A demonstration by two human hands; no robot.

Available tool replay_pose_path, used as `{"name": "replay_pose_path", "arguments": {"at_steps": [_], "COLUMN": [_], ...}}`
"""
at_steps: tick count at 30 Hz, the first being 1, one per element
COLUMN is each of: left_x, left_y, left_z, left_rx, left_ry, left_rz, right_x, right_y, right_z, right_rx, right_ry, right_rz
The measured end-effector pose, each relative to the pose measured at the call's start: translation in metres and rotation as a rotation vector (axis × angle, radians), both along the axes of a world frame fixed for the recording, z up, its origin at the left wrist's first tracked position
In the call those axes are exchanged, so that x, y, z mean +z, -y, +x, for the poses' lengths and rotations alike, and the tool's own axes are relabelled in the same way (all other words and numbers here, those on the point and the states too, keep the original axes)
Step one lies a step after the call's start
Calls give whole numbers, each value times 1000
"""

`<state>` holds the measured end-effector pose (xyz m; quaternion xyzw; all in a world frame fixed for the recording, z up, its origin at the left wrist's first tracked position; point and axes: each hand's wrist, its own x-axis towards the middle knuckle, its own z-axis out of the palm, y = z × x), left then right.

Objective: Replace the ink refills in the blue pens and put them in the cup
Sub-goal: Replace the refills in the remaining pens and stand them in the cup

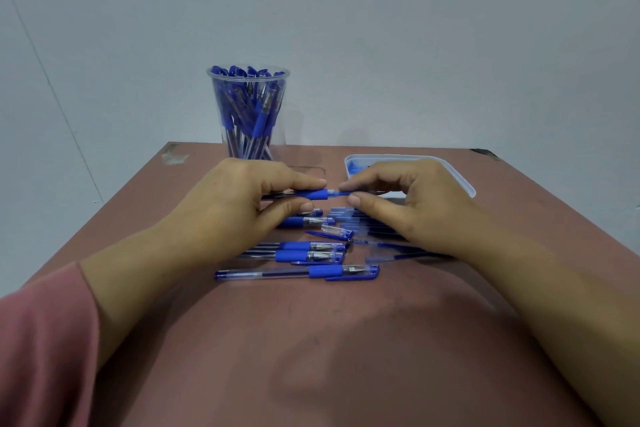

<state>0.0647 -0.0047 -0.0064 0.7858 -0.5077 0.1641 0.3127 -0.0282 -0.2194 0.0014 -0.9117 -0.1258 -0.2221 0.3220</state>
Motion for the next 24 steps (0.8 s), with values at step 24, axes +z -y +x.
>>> {"name": "replay_pose_path", "arguments": {"at_steps": [24], "left_x": [-3], "left_y": [-5], "left_z": [9], "left_rx": [43], "left_ry": [30], "left_rz": [-19], "right_x": [2], "right_y": [27], "right_z": [-10], "right_rx": [-74], "right_ry": [19], "right_rz": [-11]}}
